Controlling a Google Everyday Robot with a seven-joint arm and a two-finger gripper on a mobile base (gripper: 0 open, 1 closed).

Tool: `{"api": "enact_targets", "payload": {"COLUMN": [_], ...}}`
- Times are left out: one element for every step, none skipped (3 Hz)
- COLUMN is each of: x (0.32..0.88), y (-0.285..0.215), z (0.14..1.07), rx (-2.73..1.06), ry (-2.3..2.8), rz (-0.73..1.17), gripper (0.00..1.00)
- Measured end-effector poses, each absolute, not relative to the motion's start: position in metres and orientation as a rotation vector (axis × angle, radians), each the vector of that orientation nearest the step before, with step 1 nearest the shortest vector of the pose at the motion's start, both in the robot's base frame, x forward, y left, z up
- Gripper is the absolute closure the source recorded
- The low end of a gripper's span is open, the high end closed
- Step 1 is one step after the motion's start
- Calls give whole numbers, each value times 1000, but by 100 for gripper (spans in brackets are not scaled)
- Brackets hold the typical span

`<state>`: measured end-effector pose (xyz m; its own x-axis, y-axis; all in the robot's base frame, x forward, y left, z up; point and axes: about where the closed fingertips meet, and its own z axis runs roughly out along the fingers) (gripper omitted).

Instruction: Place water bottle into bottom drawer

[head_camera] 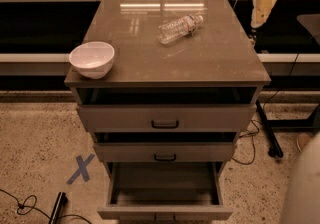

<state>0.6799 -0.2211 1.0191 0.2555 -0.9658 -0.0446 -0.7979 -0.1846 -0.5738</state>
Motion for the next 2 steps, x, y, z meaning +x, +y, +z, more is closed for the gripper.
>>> {"api": "enact_targets", "payload": {"x": [708,732], "y": [-209,-196], "z": [1007,989], "rx": [-2159,-2244], "ry": [1505,1450], "rz": [-435,-450], "gripper": [0,0]}}
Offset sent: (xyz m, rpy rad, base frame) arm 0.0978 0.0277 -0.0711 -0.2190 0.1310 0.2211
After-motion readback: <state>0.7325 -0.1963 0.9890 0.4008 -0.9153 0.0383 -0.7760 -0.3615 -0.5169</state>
